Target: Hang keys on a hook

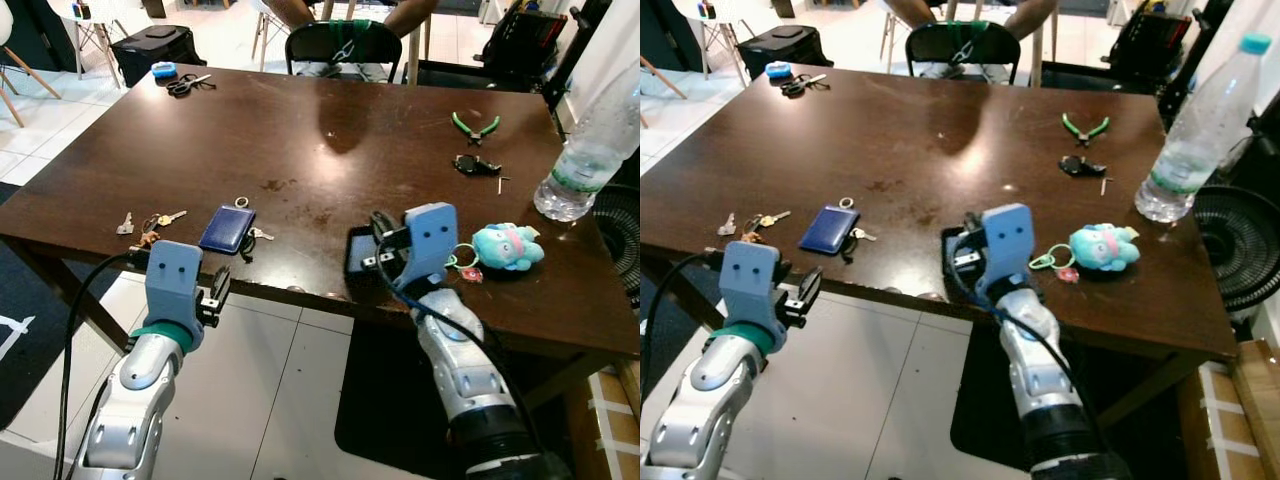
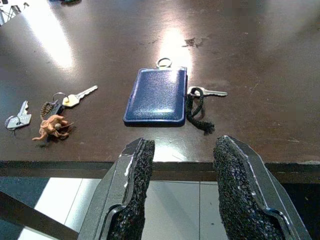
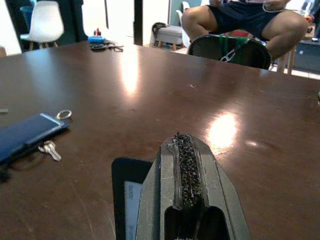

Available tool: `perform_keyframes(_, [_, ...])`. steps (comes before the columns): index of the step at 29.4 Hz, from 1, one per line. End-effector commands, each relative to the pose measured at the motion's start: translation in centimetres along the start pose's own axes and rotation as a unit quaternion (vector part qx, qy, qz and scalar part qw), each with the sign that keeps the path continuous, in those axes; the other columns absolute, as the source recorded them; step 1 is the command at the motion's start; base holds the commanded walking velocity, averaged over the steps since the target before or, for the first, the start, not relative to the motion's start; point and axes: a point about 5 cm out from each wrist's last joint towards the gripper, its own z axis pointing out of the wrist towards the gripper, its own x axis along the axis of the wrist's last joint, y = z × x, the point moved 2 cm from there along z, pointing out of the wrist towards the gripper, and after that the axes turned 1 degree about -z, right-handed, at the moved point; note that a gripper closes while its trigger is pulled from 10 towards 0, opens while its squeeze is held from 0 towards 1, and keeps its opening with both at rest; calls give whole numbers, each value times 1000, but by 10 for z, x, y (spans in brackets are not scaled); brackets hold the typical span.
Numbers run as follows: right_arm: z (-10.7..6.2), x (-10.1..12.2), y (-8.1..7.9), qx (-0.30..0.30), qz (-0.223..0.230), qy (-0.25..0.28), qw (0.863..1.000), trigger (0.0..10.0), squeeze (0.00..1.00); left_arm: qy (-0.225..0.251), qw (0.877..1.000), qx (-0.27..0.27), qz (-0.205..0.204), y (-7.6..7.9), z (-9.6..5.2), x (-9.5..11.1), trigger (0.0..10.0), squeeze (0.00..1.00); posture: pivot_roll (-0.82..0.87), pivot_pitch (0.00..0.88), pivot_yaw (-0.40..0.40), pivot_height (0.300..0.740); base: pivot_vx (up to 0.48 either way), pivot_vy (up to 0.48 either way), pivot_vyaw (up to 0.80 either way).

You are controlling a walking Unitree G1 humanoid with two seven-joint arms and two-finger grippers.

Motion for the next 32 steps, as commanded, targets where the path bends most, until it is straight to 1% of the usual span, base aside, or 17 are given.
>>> perform_keyframes(1, [-6,-24,-8,28,-21,-60,998,10000,0,-7,1000,2,0,-2,-3,-4,10000,0,-31,67,111,740,0,0,0])
perform_keyframes(4, [-7,-25,-13,56,-38,-67,995,10000,0,-7,1000,2,0,-2,-3,-4,10000,0,-32,67,111,740,0,0,0])
perform_keyframes(6, [-11,-23,-27,128,-81,-60,987,10000,0,-7,1000,2,-2,-2,-3,-4,10000,0,-31,70,110,740,0,0,0])
perform_keyframes(8, [-11,-23,-27,128,-81,-60,987,10000,0,-7,1000,2,-2,-2,-3,-4,10000,0,-31,70,110,740,0,0,0])
perform_keyframes(9, [-12,-18,-28,140,-84,-49,985,10000,988,-7,1000,1,-2,-1,-3,-4,10000,0,-35,74,109,740,0,0,0])
perform_keyframes(11, [-12,-15,-27,141,-82,-43,986,10000,1000,-7,1000,1,-3,-1,-3,-4,10000,0,-37,75,109,740,0,0,0])
perform_keyframes(13, [-13,-12,-26,136,-63,-38,988,10000,1000,-8,1000,1,-3,-1,-3,-4,10000,0,-38,75,108,740,0,0,0])
perform_keyframes(16, [-10,-3,-20,106,25,-20,994,10000,1000,-9,1000,2,-3,-1,-3,-4,10000,0,-38,75,108,740,0,0,0])
perform_keyframes(17, [-10,-3,-20,106,25,-20,994,10000,1000,-9,1000,2,-3,-1,-3,-4,10000,0,-38,75,108,740,0,0,0])
perform_keyframes(20, [-12,7,-30,148,71,3,987,10000,1000,-10,1000,3,-3,-2,-3,-4,10000,0,-38,75,108,740,0,0,0])
perform_keyframes(21, [-13,8,-34,161,75,6,984,10000,859,-10,1000,3,-3,-2,-3,-4,10000,0,-38,75,108,740,0,0,0])
perform_keyframes(22, [-15,8,-36,172,76,9,982,10000,624,-10,1000,4,-2,-2,-3,-5,10000,0,-29,71,104,740,0,0,0])
perform_keyframes(23, [-15,8,-36,172,76,9,982,10000,624,-10,1000,4,-2,-2,-3,-5,10000,0,-29,71,104,740,0,0,0])
perform_keyframes(24, [-16,8,-38,181,78,9,980,10000,545,-10,1000,4,-2,-2,-3,-5,10000,0,-29,71,104,740,0,0,0])
perform_keyframes(26, [-16,8,-38,181,78,9,980,10000,545,-10,1000,4,-2,-2,-3,-5,10000,0,-29,71,104,740,0,0,0])
perform_keyframes(27, [-17,8,-39,186,75,7,980,10000,0,-11,1000,4,-2,-2,-3,-5,10000,0,-30,69,105,740,0,0,0])
perform_keyframes(32, [-16,3,-36,178,63,-7,982,10000,0,-11,1000,4,-2,-2,-4,-6,10000,0,-29,68,104,740,0,0,0])
